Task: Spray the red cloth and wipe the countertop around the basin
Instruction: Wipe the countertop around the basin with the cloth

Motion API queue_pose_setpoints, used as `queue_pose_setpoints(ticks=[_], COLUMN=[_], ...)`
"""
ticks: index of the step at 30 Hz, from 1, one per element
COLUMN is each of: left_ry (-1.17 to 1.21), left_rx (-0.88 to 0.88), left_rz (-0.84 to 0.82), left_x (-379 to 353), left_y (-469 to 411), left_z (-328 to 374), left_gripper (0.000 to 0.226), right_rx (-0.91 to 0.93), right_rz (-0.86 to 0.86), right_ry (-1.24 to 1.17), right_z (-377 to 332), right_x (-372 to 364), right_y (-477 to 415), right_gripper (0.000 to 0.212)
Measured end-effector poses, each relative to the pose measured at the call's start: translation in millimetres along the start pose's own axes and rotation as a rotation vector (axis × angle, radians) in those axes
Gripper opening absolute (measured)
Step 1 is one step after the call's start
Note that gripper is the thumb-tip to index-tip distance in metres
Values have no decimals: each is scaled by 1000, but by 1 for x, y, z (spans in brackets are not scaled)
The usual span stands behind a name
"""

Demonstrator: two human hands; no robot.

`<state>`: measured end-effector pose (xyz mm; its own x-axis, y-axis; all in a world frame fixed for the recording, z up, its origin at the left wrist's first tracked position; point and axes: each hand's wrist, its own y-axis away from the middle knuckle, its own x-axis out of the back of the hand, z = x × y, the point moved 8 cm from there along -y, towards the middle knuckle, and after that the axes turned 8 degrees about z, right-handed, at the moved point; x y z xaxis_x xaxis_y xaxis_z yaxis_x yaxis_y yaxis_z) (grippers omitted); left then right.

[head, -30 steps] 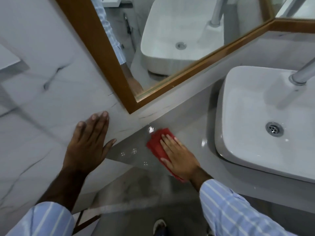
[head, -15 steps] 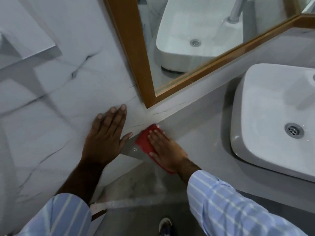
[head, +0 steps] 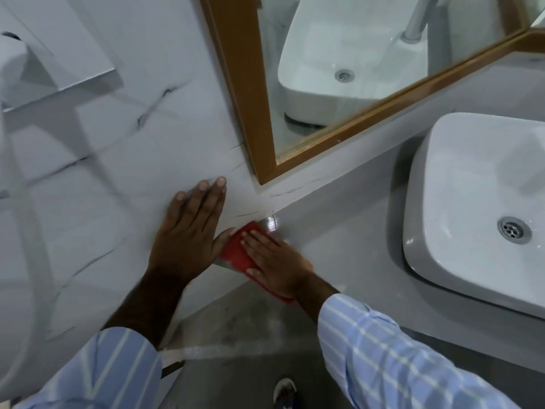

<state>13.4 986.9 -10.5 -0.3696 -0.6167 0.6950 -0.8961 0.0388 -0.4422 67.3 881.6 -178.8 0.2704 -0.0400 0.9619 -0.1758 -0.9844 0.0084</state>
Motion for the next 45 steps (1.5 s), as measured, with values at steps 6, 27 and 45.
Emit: queue_pose_setpoints(ticks=[6,27,45], left_ry=[-22,-1,193], left_rx=[2,62,141], left_rz=[3,-35,-244], left_x=[3,-3,4], left_y=[-1,0,-1], left_z=[1,9,9], left_gripper=[87,86,86], right_rx=[292,-642,-334], right_rz=[-64,196,143], right_ry=[84,36,19], right_z=[-27,82,71], right_x=[-17,15,14], right_y=[16,177,116], right_gripper=[71,69,67])
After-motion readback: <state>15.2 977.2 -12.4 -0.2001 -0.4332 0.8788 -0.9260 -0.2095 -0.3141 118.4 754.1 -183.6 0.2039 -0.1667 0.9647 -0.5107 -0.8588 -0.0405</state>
